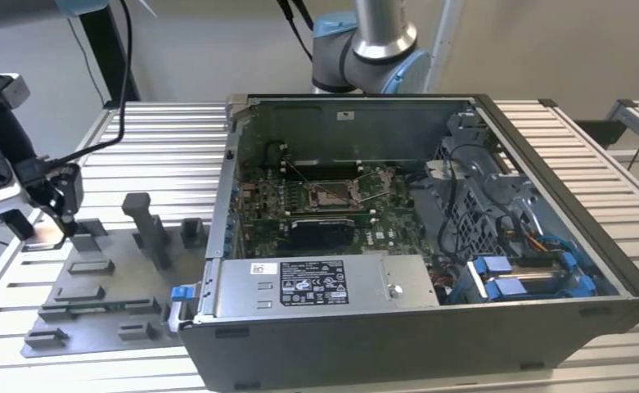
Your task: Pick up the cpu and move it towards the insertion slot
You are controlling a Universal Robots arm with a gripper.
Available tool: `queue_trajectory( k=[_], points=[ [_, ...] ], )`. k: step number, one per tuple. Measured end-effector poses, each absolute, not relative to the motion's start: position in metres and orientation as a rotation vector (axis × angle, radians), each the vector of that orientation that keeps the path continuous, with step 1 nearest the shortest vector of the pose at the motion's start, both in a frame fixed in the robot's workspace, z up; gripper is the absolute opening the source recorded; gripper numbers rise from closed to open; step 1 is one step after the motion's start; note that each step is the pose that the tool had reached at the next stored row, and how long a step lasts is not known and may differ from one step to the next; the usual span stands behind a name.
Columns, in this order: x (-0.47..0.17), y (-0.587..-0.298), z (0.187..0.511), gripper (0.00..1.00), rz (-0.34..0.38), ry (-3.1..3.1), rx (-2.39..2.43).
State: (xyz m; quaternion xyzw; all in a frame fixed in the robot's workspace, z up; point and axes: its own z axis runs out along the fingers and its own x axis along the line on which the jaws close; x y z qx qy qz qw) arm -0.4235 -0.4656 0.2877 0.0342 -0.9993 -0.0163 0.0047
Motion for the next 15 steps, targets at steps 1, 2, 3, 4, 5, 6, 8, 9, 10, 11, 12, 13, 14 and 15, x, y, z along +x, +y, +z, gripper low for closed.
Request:
queue_trajectory(
  k=[1,2,3,4,5,6,8,9,10,11,12,13,14,15],
  points=[
    [-0.424,-0.466,0.288,0.0,-0.051,-3.13,0.107],
    [-0.424,-0.466,0.289,0.0,-0.051,-3.13,0.107],
    [-0.424,-0.466,0.29,0.0,-0.051,-3.13,0.107],
    [-0.424,-0.466,0.29,0.0,-0.051,-3.13,0.107],
    [-0.424,-0.466,0.291,0.0,-0.051,-3.13,0.107],
    [-0.424,-0.466,0.292,0.0,-0.051,-3.13,0.107],
    [-0.424,-0.466,0.293,0.0,-0.051,-3.13,0.107],
    [-0.424,-0.466,0.294,0.0,-0.051,-3.13,0.107],
    [-0.424,-0.466,0.295,0.0,-0.051,-3.13,0.107],
    [-0.424,-0.466,0.296,0.0,-0.051,-3.13,0.107],
    [-0.424,-0.466,0.297,0.0,-0.051,-3.13,0.107],
    [-0.424,-0.466,0.298,0.0,-0.051,-3.13,0.107],
    [-0.424,-0.466,0.299,0.0,-0.051,-3.13,0.107],
    [-0.424,-0.466,0.3,0.0,-0.051,-3.13,0.107]
  ],
)
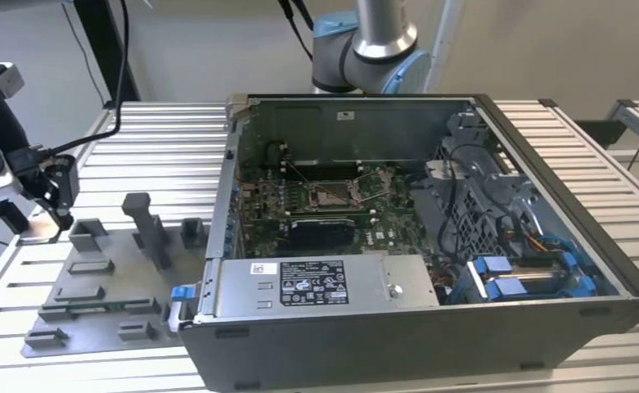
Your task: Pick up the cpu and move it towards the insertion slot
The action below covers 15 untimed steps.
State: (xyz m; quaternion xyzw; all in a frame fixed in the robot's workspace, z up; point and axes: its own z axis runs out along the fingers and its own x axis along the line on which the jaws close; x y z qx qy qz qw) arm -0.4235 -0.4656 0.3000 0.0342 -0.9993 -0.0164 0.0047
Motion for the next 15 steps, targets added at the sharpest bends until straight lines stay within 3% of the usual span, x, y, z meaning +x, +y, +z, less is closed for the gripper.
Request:
queue_trajectory(
  k=[15],
  points=[
    [-0.424,-0.466,0.322,0.0,-0.051,-3.13,0.107]
  ],
)
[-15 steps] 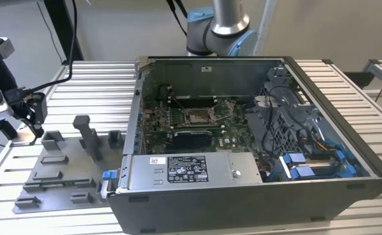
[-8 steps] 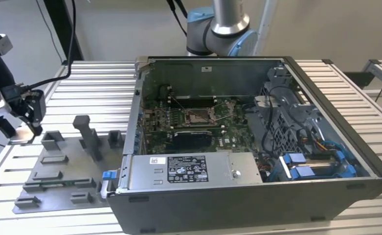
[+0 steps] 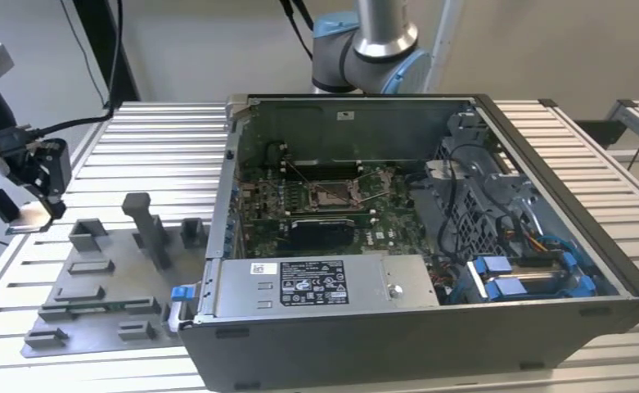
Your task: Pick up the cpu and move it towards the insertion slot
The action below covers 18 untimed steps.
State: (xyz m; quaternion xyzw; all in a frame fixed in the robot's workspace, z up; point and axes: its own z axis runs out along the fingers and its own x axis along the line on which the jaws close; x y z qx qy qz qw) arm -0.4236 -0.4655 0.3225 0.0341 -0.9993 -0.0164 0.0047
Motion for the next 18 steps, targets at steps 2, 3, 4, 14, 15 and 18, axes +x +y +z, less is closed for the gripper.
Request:
queue_trajectory(
  k=[2,3,4,14,15,18],
  points=[
    [-0.423,-0.466,0.327,0.0,-0.051,-3.13,0.107],
    [-0.423,-0.466,0.329,0.0,-0.051,-3.13,0.107],
    [-0.423,-0.466,0.331,0.0,-0.051,-3.13,0.107],
    [-0.424,-0.466,0.348,0.0,-0.051,-3.13,0.107],
    [-0.424,-0.466,0.35,0.0,-0.051,-3.13,0.107],
    [-0.424,-0.466,0.354,0.0,-0.051,-3.13,0.107]
  ],
)
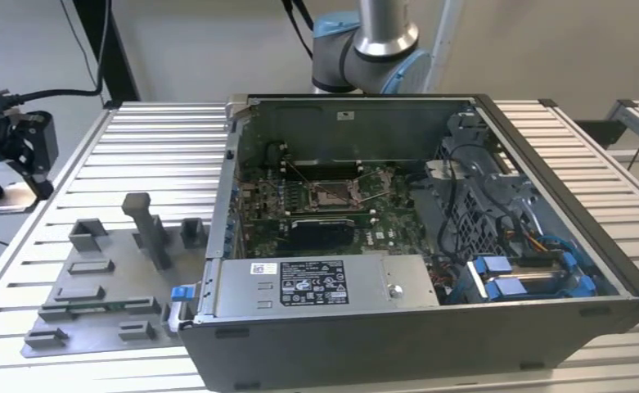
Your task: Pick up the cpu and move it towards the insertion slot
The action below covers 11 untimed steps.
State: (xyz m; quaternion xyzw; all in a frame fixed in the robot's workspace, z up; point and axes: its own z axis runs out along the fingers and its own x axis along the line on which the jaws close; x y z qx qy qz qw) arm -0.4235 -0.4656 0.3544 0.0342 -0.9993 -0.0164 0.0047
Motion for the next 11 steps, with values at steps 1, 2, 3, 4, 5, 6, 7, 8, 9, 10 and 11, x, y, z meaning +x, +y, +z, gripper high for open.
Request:
queue_trajectory(
  k=[1,2,3,4,5,6,7,8,9,10,11],
  points=[
    [-0.424,-0.466,0.356,0.0,-0.051,-3.13,0.107],
    [-0.424,-0.466,0.358,0.0,-0.051,-3.13,0.107],
    [-0.424,-0.466,0.359,0.0,-0.051,-3.13,0.107],
    [-0.424,-0.466,0.361,0.0,-0.051,-3.13,0.107],
    [-0.424,-0.466,0.363,0.0,-0.051,-3.13,0.107],
    [-0.424,-0.466,0.364,0.0,-0.051,-3.13,0.107],
    [-0.424,-0.466,0.366,0.0,-0.051,-3.13,0.107],
    [-0.424,-0.466,0.368,0.0,-0.051,-3.13,0.107],
    [-0.423,-0.466,0.369,0.0,-0.051,-3.13,0.107],
    [-0.424,-0.466,0.371,0.0,-0.051,-3.13,0.107],
    [-0.424,-0.466,0.373,0.0,-0.051,-3.13,0.107]
  ],
)
